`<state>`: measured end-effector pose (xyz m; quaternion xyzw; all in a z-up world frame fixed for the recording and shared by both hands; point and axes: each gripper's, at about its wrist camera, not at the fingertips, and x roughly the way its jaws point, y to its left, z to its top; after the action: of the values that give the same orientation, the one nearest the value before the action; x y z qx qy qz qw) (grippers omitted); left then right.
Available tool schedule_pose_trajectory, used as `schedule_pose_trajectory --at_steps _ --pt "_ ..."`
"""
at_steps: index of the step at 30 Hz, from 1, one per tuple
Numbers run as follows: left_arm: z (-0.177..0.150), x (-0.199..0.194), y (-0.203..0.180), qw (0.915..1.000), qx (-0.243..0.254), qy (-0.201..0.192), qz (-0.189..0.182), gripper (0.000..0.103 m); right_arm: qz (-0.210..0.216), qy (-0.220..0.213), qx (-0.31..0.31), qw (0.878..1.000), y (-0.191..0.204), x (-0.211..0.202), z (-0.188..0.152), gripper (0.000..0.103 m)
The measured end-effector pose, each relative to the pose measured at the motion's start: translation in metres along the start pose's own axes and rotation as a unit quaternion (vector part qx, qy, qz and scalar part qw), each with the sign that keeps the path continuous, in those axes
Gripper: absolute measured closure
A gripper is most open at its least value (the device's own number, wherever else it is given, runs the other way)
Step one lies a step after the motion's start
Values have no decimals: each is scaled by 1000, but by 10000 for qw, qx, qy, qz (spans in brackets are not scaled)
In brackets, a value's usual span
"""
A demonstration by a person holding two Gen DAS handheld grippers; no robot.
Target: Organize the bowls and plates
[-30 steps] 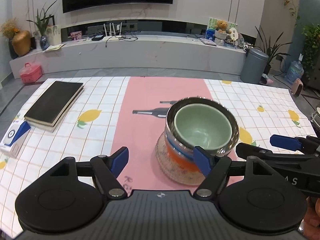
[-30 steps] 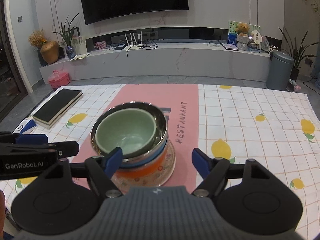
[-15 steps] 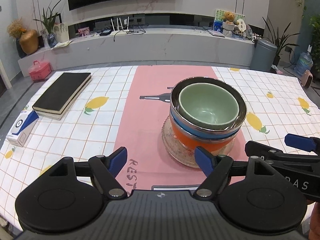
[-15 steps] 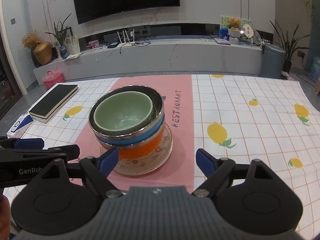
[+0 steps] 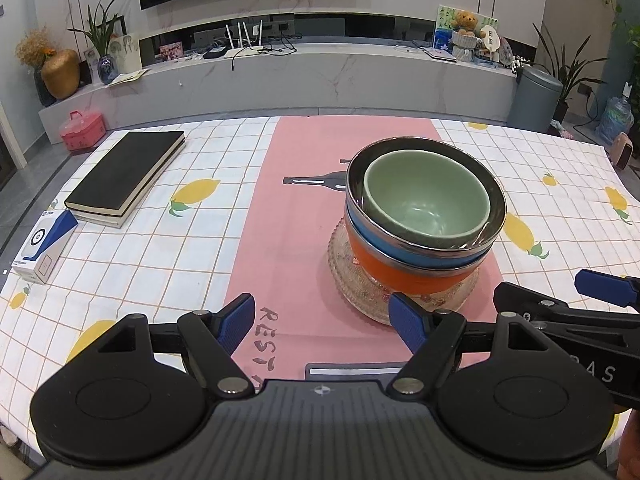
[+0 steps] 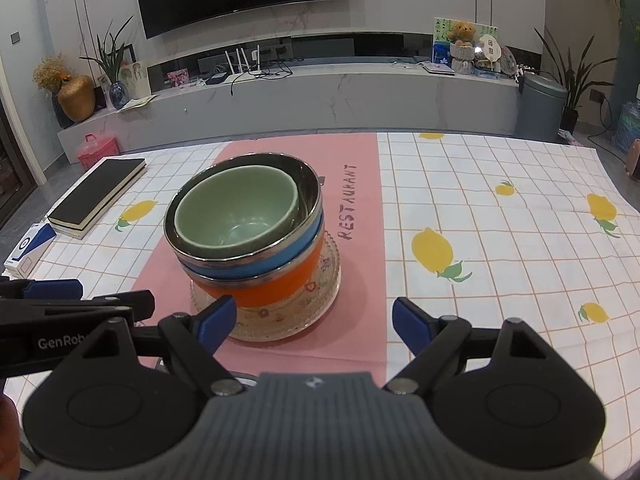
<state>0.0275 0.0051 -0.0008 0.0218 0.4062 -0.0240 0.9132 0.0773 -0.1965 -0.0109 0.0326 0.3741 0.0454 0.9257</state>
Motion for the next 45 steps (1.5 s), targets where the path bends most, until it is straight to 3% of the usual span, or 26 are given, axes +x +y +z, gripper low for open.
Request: schedule_pose_trajectory --at_steps 35,45 --pt "-1 -1 0 10000 5 23 -11 14 7 11 5 10000 -1 0 -2 19" --pt "-6 4 0 9998 13 207 -1 15 -10 182 26 9998 0 5 -7 19"
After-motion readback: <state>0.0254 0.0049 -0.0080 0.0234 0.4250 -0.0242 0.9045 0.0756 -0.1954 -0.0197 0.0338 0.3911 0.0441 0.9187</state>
